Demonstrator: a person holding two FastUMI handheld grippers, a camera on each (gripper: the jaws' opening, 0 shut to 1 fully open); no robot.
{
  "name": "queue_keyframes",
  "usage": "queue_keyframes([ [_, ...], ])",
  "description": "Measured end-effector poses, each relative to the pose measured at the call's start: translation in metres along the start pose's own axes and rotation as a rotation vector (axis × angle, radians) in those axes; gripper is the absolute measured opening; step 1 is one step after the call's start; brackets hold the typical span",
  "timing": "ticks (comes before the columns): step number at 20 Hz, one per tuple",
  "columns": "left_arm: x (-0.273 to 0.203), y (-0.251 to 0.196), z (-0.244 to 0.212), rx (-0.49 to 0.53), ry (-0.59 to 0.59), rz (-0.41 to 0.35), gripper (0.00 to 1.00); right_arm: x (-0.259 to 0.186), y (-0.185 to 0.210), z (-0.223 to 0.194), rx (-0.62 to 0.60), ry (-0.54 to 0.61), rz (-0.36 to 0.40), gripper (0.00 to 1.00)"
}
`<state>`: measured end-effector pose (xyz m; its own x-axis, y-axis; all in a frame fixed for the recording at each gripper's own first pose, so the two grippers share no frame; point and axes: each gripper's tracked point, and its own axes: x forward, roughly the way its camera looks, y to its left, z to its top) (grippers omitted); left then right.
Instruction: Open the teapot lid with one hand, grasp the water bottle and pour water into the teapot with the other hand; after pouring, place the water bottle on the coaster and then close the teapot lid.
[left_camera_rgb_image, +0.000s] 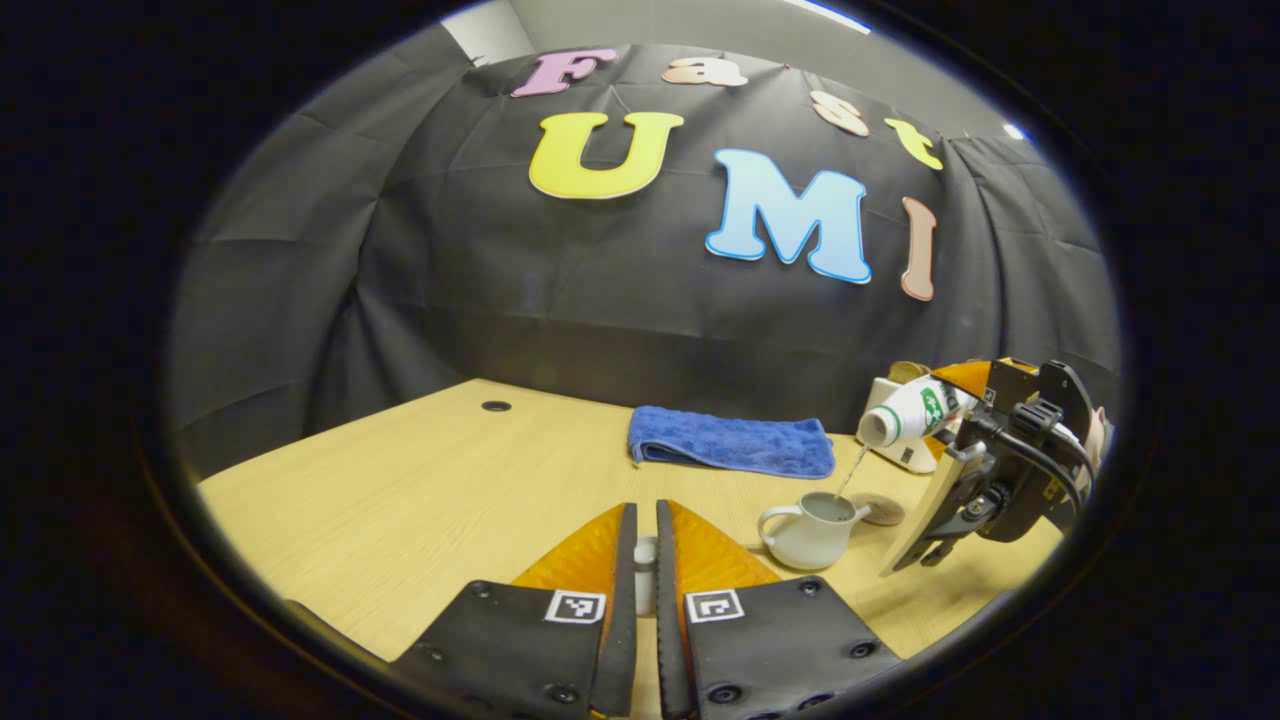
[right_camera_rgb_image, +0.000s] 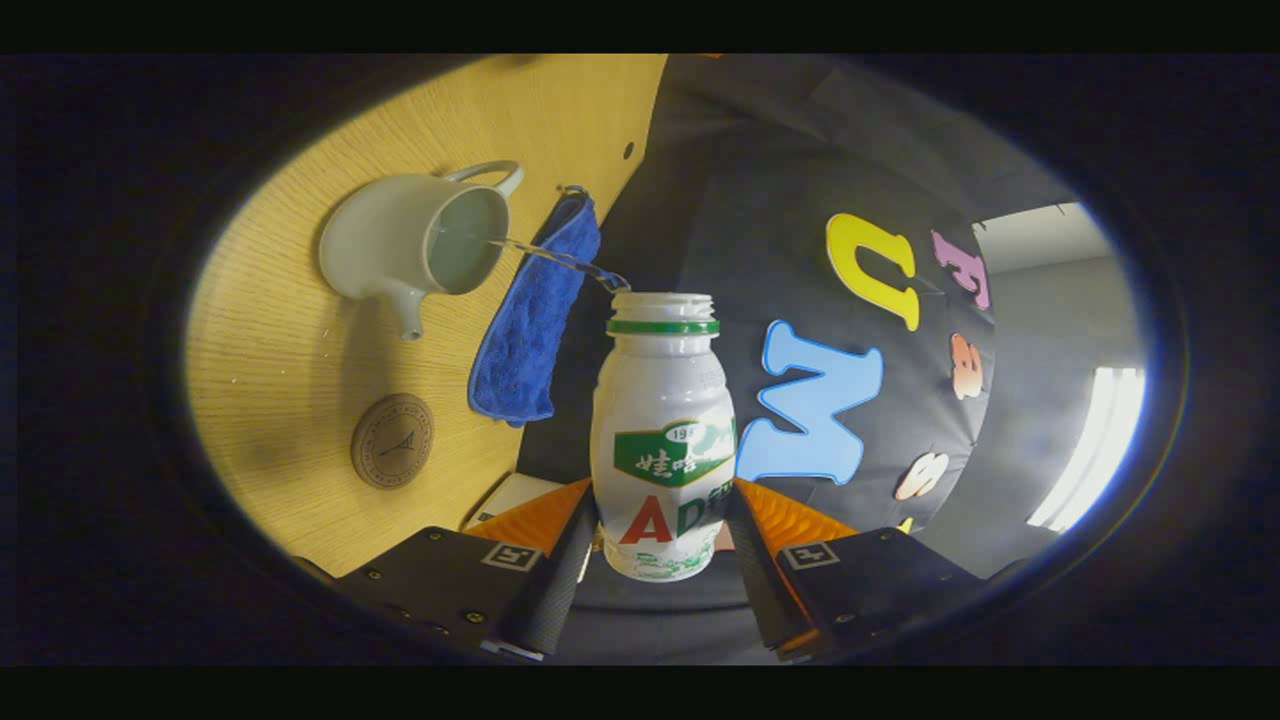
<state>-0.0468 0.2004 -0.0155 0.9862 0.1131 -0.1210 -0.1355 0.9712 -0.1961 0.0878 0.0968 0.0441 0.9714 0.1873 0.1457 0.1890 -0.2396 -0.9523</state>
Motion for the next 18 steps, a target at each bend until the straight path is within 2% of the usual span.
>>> queue_keyframes([
  [7, 0.0017, -0.001, -0.0047, 0.0, 0.008, -0.002, 0.19, 0.0023, -0.0026, -0.0025, -0.032, -0.008, -0.003, 0.72],
  [8, 0.0008, -0.0006, -0.0053, 0.001, 0.009, -0.002, 0.16, 0.0028, -0.0028, -0.0027, -0.034, -0.008, -0.005, 0.72],
  [9, 0.0018, -0.0004, -0.0049, 0.001, 0.011, -0.002, 0.19, 0.0028, -0.0027, -0.0031, -0.037, -0.009, -0.005, 0.72],
  [10, 0.0023, -0.0011, -0.0063, 0.0, 0.012, -0.002, 0.16, 0.0031, -0.0031, -0.0036, -0.039, -0.009, -0.005, 0.72],
  [11, 0.0026, -0.0015, -0.0063, 0.0, 0.013, -0.003, 0.19, 0.0028, -0.0033, -0.0034, -0.041, -0.011, -0.005, 0.72],
  [12, 0.0026, -0.001, -0.0072, 0.0, 0.013, -0.002, 0.16, 0.0027, -0.0033, -0.0032, -0.043, -0.011, -0.005, 0.72],
  [18, 0.0029, 0.0007, -0.0091, -0.001, 0.019, -0.001, 0.16, 0.0032, -0.0048, -0.0028, -0.062, -0.02, -0.006, 0.72],
])
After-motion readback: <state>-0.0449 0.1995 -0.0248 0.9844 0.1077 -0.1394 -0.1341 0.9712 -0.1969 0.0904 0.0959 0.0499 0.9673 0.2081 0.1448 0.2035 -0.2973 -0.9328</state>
